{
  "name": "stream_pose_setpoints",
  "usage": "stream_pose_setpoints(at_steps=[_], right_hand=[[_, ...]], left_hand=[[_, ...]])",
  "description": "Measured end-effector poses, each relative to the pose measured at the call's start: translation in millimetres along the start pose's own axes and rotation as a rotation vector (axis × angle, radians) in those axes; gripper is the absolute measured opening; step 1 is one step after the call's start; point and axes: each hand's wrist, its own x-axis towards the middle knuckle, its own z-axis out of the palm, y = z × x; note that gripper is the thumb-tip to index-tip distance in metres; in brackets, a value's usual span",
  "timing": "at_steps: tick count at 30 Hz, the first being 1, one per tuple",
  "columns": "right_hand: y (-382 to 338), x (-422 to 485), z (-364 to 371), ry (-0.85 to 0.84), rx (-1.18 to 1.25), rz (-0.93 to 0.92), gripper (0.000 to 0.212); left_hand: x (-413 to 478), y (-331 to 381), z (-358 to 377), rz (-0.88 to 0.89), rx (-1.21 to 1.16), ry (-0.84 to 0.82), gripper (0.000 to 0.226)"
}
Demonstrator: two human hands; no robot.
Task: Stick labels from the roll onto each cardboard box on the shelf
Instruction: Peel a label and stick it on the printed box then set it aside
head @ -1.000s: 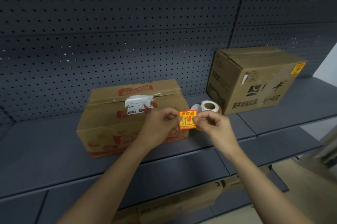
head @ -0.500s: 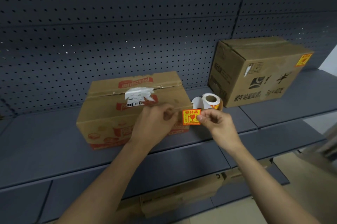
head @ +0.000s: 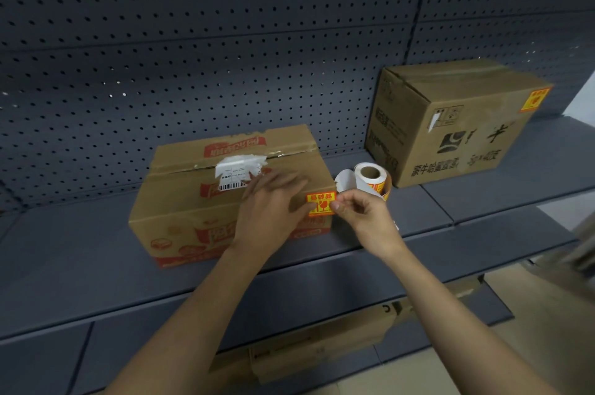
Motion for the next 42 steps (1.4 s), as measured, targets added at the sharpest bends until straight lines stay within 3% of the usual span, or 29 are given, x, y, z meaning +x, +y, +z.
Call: stream_pose_setpoints(at_steps=[20, 36, 42], right_hand=[[2, 3, 5, 0.096, -0.088, -0.004, 0.002], [-3, 3, -3, 0.141, -0.189, -0.045, 0.009], [-9, 6, -4, 0.179, -0.18, -0.147, 0.007]], left_hand=[[1, -1, 15, -0.04, 0.034, 0.17, 0.04], [3, -4, 17, -0.069, 0.024, 0.149, 0.043], [3, -2, 14, -0.064, 0.043, 0.168, 0.042]])
